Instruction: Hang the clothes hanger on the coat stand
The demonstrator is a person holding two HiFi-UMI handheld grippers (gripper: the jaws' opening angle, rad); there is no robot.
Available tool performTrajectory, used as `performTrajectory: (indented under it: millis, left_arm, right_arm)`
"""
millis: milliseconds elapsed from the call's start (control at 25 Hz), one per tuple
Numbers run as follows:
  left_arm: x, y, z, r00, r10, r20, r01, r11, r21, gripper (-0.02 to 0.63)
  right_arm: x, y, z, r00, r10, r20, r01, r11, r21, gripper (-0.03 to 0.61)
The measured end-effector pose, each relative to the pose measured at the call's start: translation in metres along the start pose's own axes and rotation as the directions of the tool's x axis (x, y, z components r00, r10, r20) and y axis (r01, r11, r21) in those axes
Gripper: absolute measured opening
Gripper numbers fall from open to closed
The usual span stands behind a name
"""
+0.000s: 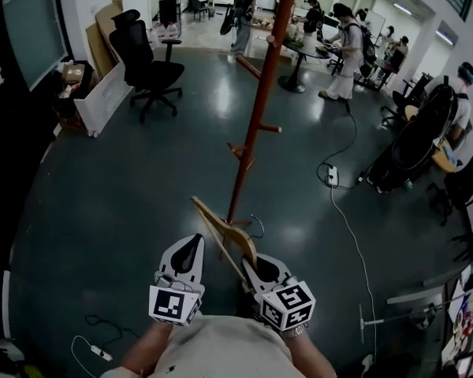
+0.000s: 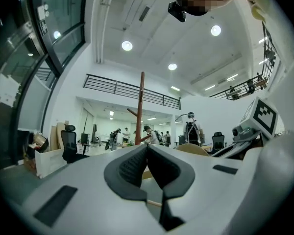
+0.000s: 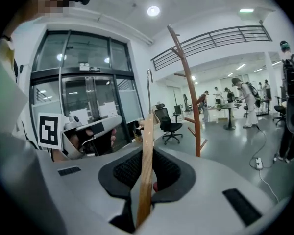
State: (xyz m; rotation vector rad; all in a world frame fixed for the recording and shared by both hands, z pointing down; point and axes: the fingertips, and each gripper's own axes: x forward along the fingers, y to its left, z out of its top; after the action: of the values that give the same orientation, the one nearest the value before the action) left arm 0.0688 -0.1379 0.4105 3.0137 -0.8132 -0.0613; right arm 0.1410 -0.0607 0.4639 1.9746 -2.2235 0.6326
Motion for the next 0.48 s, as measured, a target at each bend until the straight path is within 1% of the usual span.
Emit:
performTrajectory:
  millis: [160, 280, 360, 480]
  left_arm:
    - [0.056, -0.008, -0.014, 0.995, 0.101, 0.001, -0.101, 0.995, 0.024, 0.012]
    - [0.094, -0.021, -0.016, 0.985, 0.174, -0.003, -0.174, 0.985, 0.005, 0.012]
    - [0.115, -0.026, -0.013, 0.969, 0.246, -0.017, -0.246, 0.969, 0.007, 0.012]
    - [0.143, -0.032, 0.000, 0.939, 0.342, -0.024, -0.340, 0.939, 0.052, 0.012]
  right_arm:
    - [0.020, -0.058, 0.024, 0.995, 0.099, -0.023, -0.100, 0.993, -0.062, 0.069]
    - [0.029, -0.108, 0.043, 0.986, 0.159, -0.042, -0.162, 0.983, -0.083, 0.069]
    - [0.034, -0.139, 0.060, 0.979, 0.199, -0.047, -0.202, 0.976, -0.087, 0.069]
    - [0.047, -0.178, 0.097, 0.969, 0.247, -0.027, -0.248, 0.964, -0.092, 0.069]
